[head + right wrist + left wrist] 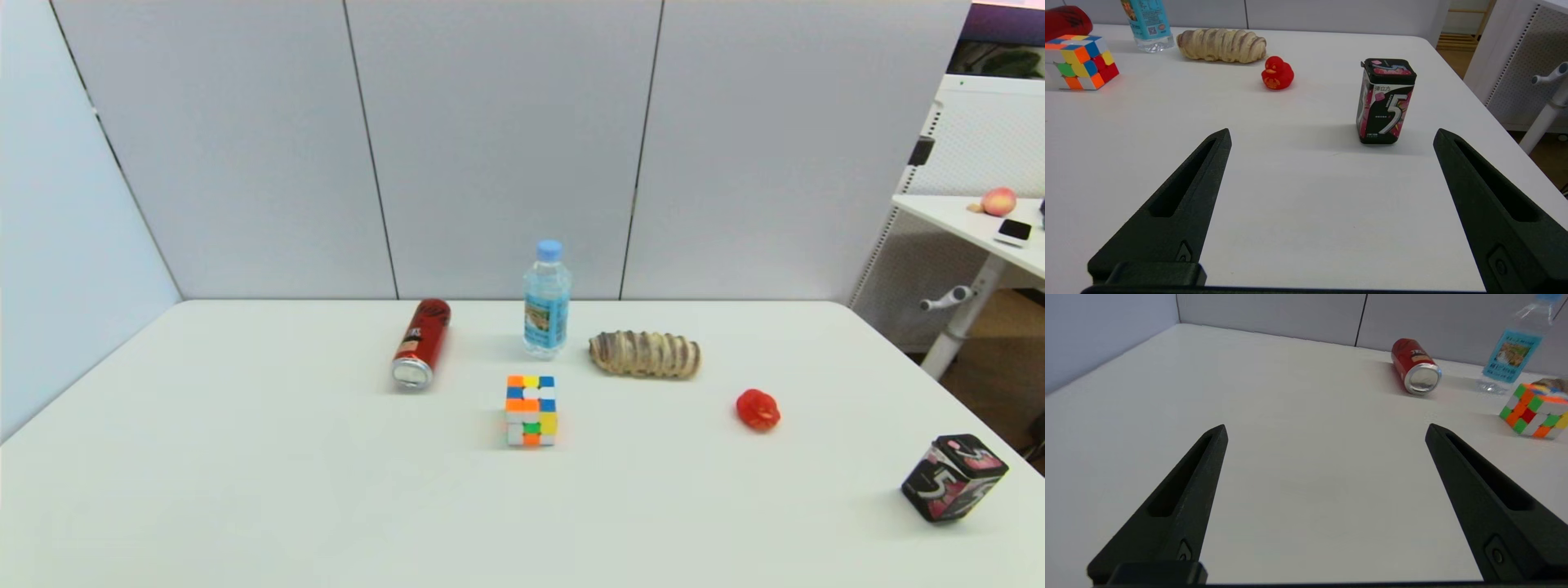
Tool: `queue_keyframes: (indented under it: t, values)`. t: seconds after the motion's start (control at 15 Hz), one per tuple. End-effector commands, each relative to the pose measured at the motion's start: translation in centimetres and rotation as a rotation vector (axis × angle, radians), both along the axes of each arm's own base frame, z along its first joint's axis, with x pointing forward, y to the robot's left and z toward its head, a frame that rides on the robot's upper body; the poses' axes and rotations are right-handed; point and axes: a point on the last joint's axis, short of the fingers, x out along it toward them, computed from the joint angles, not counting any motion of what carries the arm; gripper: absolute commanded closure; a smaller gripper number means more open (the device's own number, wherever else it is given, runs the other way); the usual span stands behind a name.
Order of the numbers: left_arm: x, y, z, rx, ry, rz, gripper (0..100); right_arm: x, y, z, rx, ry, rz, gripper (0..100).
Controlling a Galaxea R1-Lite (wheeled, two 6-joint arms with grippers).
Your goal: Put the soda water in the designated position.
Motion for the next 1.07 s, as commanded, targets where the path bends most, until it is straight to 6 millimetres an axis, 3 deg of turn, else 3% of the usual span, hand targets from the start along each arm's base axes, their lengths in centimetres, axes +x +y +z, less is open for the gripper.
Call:
queue_keyframes:
  t: [0.07, 0.27, 0.53, 1.07]
  values:
    - [0.00, -0.05, 0.00, 0.186, 0.004, -0.011, 0, 0.01, 0.00, 0.01, -0.001, 0.001, 0.000, 0]
    - [0.01, -0.16, -0.44, 0.243, 0.042, -0.064, 0, 0.01, 0.00, 0.01, -0.001, 0.001, 0.000, 0]
    - [0.02, -0.10, -0.46, 0.090, 0.046, -0.040, 0, 0.01, 0.00, 0.01, -0.001, 0.001, 0.000, 0]
    - [0.02, -0.07, -0.44, 0.068, 0.044, -0.028, 0, 0.01, 0.00, 0.01, -0.001, 0.001, 0.001, 0]
